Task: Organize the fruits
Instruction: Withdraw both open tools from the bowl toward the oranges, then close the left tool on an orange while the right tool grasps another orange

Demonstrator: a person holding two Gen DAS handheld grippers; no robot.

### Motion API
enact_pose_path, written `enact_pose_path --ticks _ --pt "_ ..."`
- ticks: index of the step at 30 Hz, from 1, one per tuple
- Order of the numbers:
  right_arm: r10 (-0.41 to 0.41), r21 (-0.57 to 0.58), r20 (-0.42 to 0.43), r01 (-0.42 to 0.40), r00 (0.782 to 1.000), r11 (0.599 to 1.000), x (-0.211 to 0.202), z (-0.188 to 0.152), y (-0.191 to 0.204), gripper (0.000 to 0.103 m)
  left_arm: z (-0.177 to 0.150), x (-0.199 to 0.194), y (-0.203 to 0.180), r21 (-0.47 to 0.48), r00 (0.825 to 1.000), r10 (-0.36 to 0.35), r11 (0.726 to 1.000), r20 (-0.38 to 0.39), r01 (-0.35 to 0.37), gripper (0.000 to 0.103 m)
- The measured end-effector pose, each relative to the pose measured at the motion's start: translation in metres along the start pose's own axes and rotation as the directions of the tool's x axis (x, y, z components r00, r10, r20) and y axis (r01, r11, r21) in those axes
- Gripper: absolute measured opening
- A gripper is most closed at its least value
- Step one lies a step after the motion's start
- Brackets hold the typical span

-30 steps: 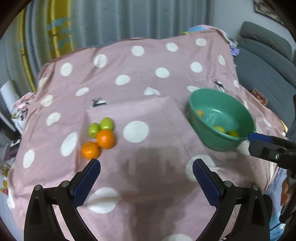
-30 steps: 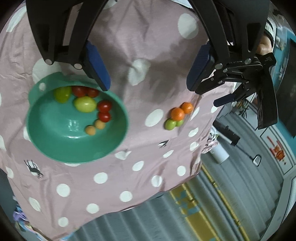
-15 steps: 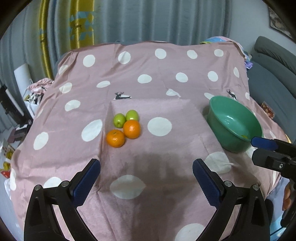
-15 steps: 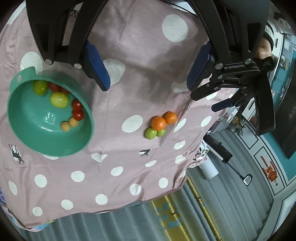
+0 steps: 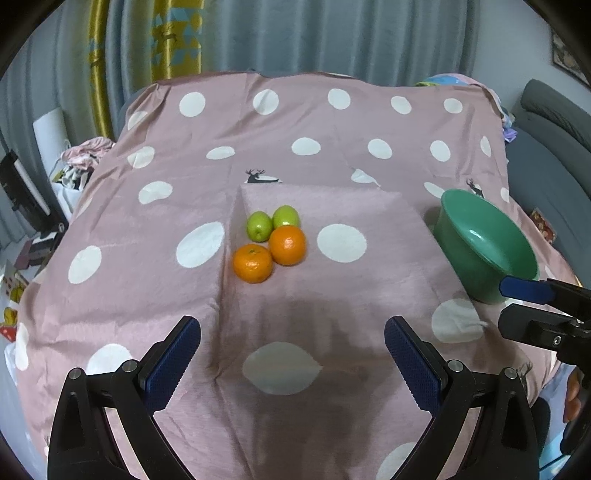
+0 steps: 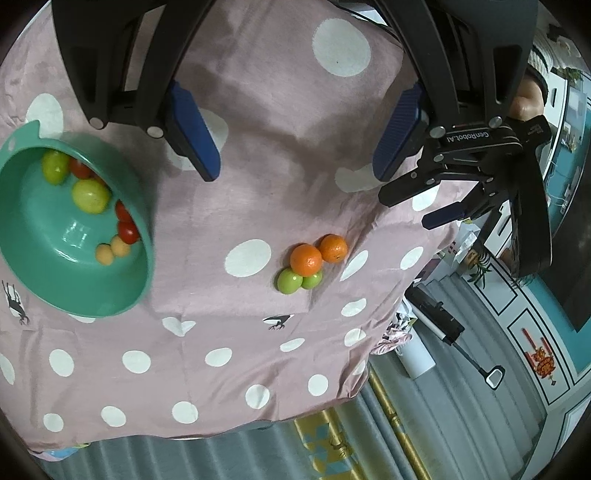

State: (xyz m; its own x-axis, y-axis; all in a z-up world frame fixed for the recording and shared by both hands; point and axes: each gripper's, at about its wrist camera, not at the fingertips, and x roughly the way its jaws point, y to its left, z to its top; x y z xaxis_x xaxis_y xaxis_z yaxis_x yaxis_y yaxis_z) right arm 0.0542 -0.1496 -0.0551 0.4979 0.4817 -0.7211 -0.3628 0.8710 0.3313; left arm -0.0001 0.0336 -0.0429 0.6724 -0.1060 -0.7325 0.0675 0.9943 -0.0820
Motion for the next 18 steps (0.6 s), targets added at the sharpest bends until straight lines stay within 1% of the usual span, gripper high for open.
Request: enact_pose_path --ticks 9,14,18 --pt "0.012 -0.02 -0.041 -0.013 0.999 1.0 0.022 0.007 0.008 0.085 0.001 0.011 0.014 -0.019 1.0 -0.001 1.0 -0.012 0.001 0.099" --pt "0.014 -0.018 -0.061 -0.016 0.998 1.0 0.034 0.01 0.006 0.085 0.003 0.017 0.02 -0.008 1.0 -0.013 1.0 -0.007 0.013 0.099" --pt "0.019 -0.009 -0.072 -0.02 0.997 1.0 0.042 0.011 0.003 0.085 0.005 0.022 0.034 -0.016 1.0 -0.011 1.0 -0.002 0.011 0.099"
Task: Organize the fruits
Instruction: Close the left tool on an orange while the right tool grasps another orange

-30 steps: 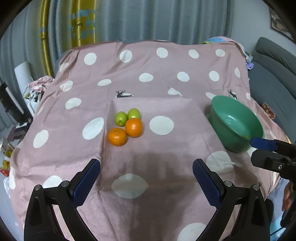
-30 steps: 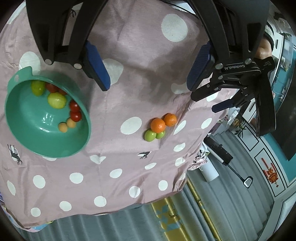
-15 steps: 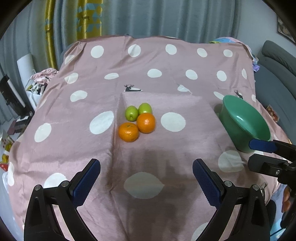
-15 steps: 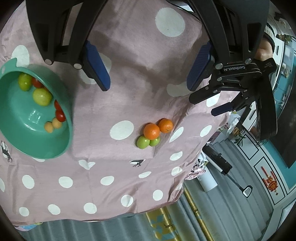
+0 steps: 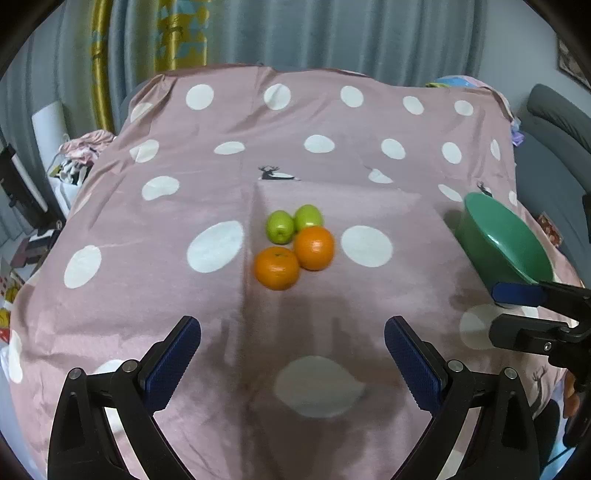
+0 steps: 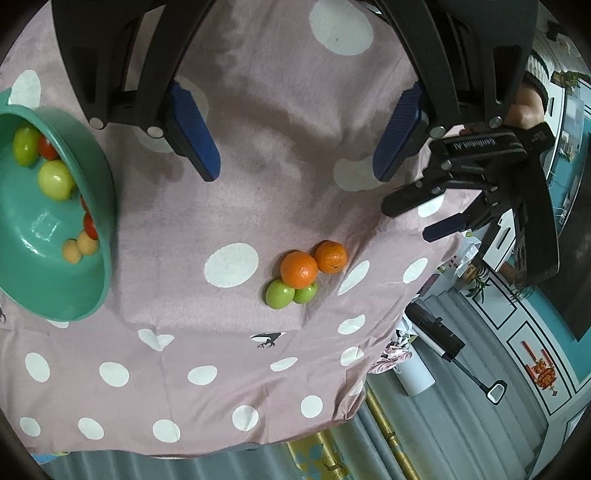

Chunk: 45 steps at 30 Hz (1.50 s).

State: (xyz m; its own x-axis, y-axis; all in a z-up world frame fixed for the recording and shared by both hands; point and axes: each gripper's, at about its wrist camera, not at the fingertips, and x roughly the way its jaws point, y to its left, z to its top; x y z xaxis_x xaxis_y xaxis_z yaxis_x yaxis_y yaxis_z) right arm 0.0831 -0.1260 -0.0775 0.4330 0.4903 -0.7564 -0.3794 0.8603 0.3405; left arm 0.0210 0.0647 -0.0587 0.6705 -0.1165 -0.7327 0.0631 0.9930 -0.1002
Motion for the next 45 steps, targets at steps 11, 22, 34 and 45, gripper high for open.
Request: enact_pose_path --ticks 11,22,34,45 --pt "0.038 0.036 -0.047 -0.036 0.998 0.999 0.036 0.009 -0.01 0.085 0.008 0.015 0.027 -0.019 0.999 -0.05 0.999 -0.004 0.05 0.099" --pt "0.075 0.056 -0.064 -0.071 0.995 0.996 0.059 0.02 -0.016 0.085 0.027 0.054 0.011 0.16 0.996 -0.044 0.986 -0.079 0.056 0.075" --pt "0.111 0.12 -0.063 -0.103 0.992 0.987 0.066 0.018 -0.032 0.085 0.05 0.091 0.0 0.328 0.981 -0.095 0.933 -0.171 0.148 0.053" --pt "0.126 0.128 -0.061 -0.118 0.99 0.985 0.072 0.02 -0.039 0.085 0.063 0.114 0.007 0.37 0.963 -0.097 0.91 -0.252 0.188 0.053"
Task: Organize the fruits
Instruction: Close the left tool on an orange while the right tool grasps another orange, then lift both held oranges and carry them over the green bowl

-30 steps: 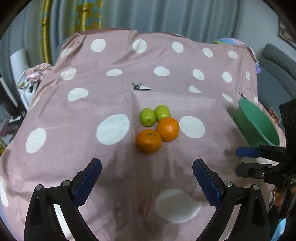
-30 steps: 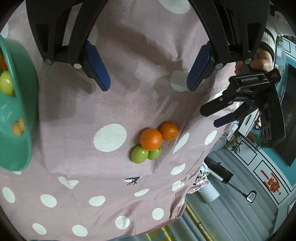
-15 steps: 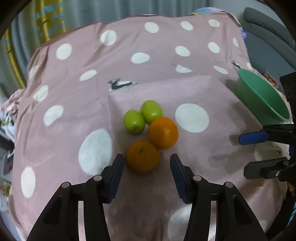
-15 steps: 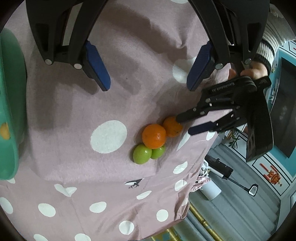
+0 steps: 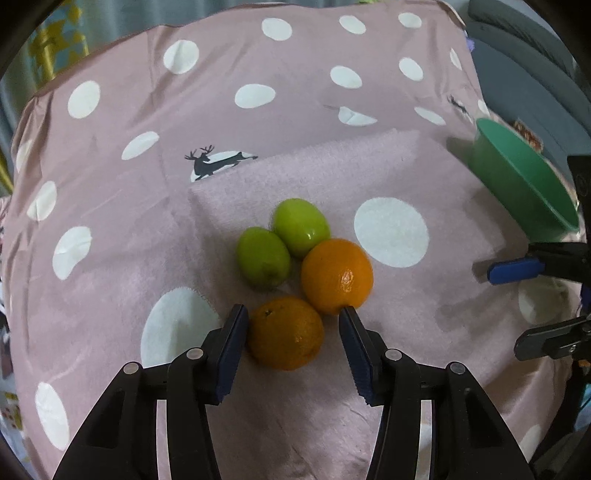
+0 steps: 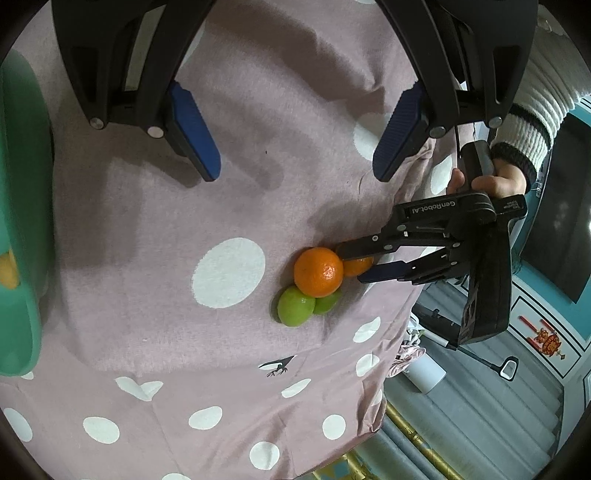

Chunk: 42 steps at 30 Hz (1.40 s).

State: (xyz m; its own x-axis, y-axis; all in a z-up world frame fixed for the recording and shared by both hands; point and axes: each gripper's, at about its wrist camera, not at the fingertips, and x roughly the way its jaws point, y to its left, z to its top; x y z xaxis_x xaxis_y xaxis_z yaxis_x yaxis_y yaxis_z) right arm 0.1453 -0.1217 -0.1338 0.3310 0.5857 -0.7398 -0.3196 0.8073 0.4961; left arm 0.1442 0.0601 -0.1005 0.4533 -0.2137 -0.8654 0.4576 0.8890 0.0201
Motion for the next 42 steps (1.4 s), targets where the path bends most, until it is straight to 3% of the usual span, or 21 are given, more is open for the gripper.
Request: enact_pose_path --ticks 4,6,8,14,17,20,24,28,34,39,42 --pt "0.0 -0.001 -0.002 0.0 1.0 1.0 0.001 0.0 0.0 0.085 0.001 0.01 -0.007 0.066 0.999 0.02 0.998 -0.05 -0.017 0.052" --pt "0.0 0.0 -0.001 0.0 1.0 1.0 0.001 0.001 0.0 0.085 0.002 0.016 -0.012 0.101 0.997 0.029 0.995 -0.077 -0.021 0.045" --pt "-0.001 -0.001 -0.002 0.001 1.0 1.0 0.001 0.001 0.0 0.085 0.002 0.022 -0.014 0.11 0.995 0.039 0.994 -0.092 -0.029 0.045" --pt "-0.01 -0.013 -0.01 0.009 1.0 1.0 0.004 0.003 0.002 0.085 -0.005 0.016 -0.014 0.041 0.998 0.041 0.998 -0.052 -0.039 0.044" --pt "-0.018 -0.017 -0.012 0.018 1.0 1.0 0.008 0.007 0.002 0.085 -0.016 0.004 -0.011 -0.047 1.0 -0.003 0.999 -0.006 0.003 0.044" --pt "-0.02 -0.02 -0.017 0.019 1.0 1.0 0.016 0.015 0.004 0.085 -0.024 -0.012 -0.005 -0.142 0.998 -0.032 0.989 0.056 0.04 0.044" --pt "-0.034 -0.039 -0.02 0.033 0.999 0.999 0.031 0.03 0.009 0.085 -0.032 -0.038 0.007 -0.245 0.989 -0.003 0.969 0.146 0.039 0.044" --pt "-0.062 -0.056 -0.019 0.061 0.998 0.997 0.049 0.051 0.013 0.082 -0.034 -0.046 0.015 -0.289 0.983 -0.004 0.956 0.181 0.057 0.044" --pt "-0.126 -0.077 -0.043 0.122 0.991 0.99 0.074 0.07 0.01 0.067 -0.035 -0.046 0.013 -0.291 0.982 -0.026 0.953 0.189 0.082 0.044" --pt "-0.142 -0.114 -0.07 0.133 0.987 0.984 0.08 0.075 0.013 0.047 -0.037 -0.047 0.014 -0.3 0.98 -0.032 0.95 0.195 0.091 0.044" --pt "-0.14 -0.118 -0.076 0.131 0.987 0.984 0.079 0.073 0.015 0.046 -0.038 -0.048 0.014 -0.308 0.98 -0.037 0.947 0.193 0.096 0.044"
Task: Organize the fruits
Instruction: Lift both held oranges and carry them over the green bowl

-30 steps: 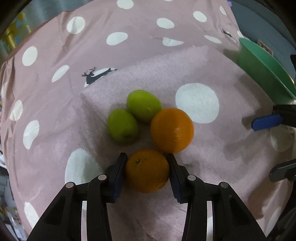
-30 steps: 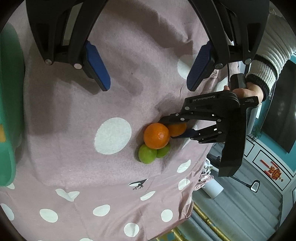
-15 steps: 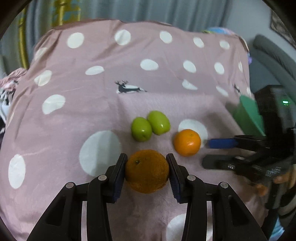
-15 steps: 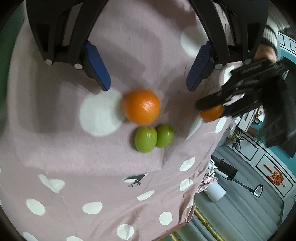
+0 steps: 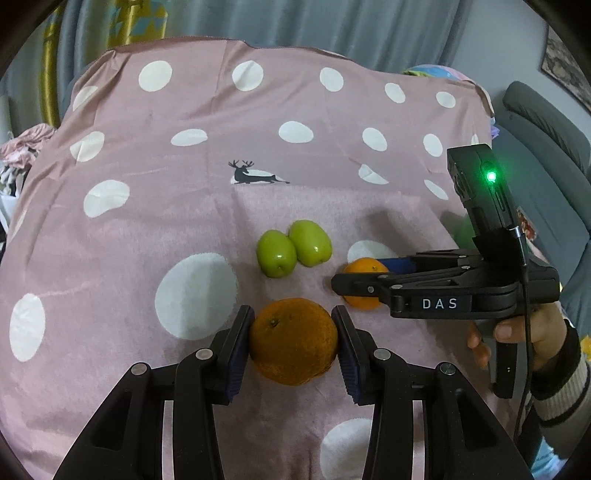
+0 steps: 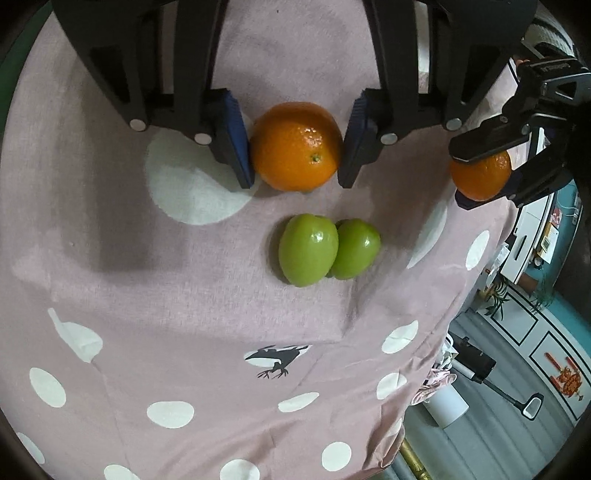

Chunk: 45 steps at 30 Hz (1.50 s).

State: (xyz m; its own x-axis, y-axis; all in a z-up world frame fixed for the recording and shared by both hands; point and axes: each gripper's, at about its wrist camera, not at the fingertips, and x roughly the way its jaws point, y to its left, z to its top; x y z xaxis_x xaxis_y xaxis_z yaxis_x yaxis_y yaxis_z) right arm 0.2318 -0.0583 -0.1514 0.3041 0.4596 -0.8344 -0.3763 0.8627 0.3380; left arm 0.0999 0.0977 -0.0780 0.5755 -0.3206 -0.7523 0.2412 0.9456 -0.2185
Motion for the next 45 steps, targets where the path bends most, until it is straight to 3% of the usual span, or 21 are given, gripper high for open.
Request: enact_pose_path --ticks 5,20,45 --pt "0.055 0.009 0.007 -0.055 0.998 0.998 -0.01 -0.016 0.002 0.046 -0.003 -0.003 -0.003 -0.01 1.0 0.0 1.0 -0.007 0.0 0.044" --pt "0.087 0.034 0.081 -0.09 0.993 0.995 -0.084 -0.089 0.007 0.046 -0.02 -0.022 -0.037 -0.015 1.0 0.007 1.0 -0.005 -0.007 0.044" --pt "0.076 0.021 0.239 -0.083 0.968 0.996 -0.163 -0.118 0.012 0.046 -0.024 -0.076 -0.092 0.049 0.996 0.021 0.998 0.092 -0.026 0.044"
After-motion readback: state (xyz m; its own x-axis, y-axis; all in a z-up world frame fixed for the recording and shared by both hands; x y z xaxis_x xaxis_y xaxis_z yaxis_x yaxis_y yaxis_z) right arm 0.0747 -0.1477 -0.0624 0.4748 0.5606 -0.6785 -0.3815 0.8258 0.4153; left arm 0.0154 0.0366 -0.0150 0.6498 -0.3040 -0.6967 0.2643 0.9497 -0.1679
